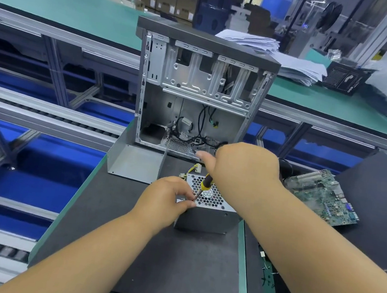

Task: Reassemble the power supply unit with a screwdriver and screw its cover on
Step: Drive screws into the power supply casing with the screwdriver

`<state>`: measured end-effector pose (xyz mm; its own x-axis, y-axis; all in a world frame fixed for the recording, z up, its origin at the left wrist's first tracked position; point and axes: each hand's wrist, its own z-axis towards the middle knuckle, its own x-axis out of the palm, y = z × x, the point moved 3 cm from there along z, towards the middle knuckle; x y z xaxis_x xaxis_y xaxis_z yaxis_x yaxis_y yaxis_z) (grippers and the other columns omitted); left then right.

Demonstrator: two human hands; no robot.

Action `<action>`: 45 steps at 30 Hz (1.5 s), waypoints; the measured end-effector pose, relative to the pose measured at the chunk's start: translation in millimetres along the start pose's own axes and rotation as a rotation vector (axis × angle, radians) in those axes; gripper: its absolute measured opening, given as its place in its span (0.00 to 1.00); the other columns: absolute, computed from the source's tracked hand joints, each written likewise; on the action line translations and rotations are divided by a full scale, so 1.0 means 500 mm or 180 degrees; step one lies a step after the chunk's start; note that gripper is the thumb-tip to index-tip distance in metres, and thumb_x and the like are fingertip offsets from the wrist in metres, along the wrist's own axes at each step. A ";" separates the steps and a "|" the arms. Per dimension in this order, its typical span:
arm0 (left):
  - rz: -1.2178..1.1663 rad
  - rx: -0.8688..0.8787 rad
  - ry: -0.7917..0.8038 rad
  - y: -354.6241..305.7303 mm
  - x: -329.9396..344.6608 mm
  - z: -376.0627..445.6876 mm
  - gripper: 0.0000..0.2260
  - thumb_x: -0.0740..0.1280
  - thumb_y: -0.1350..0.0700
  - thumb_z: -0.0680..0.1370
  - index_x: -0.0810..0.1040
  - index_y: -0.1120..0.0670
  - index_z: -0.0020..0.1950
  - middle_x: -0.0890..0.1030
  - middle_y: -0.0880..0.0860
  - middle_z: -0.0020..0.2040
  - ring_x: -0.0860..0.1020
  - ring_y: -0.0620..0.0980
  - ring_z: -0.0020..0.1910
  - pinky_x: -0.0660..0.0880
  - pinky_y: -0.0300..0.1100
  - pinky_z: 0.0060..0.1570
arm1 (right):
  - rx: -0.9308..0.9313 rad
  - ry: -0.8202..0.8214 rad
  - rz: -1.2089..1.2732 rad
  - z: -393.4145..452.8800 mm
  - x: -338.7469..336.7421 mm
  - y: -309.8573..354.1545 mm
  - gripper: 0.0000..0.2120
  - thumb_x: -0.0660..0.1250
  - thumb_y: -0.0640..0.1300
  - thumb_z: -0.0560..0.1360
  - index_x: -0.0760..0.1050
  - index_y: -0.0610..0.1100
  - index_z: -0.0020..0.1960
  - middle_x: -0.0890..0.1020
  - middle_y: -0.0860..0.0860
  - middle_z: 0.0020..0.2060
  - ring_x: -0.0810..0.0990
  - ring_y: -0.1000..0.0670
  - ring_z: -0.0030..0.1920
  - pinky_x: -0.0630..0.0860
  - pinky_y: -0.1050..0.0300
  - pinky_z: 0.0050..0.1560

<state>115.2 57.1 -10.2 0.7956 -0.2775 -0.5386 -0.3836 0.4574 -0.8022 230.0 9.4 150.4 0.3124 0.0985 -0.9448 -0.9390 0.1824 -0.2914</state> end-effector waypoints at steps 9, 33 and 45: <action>0.0048 -0.0096 -0.0065 0.001 0.003 -0.001 0.03 0.77 0.55 0.71 0.85 0.48 0.42 0.81 0.39 0.46 0.77 0.35 0.49 0.72 0.29 0.52 | -0.1025 0.0081 0.0675 -0.019 0.001 -0.006 0.09 0.63 0.44 0.80 0.62 0.47 0.49 0.65 0.57 0.32 0.67 0.53 0.32 0.60 0.56 0.28; 0.0162 0.0045 -0.0172 0.002 0.013 -0.007 0.03 0.77 0.56 0.71 0.85 0.49 0.42 0.81 0.39 0.45 0.76 0.35 0.50 0.68 0.24 0.51 | 0.0161 -0.0245 0.0260 -0.018 0.031 -0.016 0.26 0.53 0.65 0.80 0.56 0.47 0.32 0.64 0.51 0.26 0.60 0.51 0.26 0.55 0.60 0.27; 0.0039 -0.0038 -0.0250 0.002 0.012 -0.006 0.03 0.76 0.57 0.72 0.86 0.51 0.43 0.82 0.42 0.48 0.78 0.38 0.51 0.70 0.27 0.55 | -0.0796 -0.0041 0.0635 -0.022 0.011 -0.016 0.11 0.61 0.50 0.82 0.61 0.47 0.46 0.64 0.55 0.31 0.74 0.57 0.34 0.59 0.55 0.28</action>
<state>118.1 53.3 -15.0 0.8249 -0.2046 -0.5269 -0.3988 0.4501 -0.7990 237.6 -2.2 145.9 0.1187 0.1208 -0.9855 -0.9877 -0.0877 -0.1297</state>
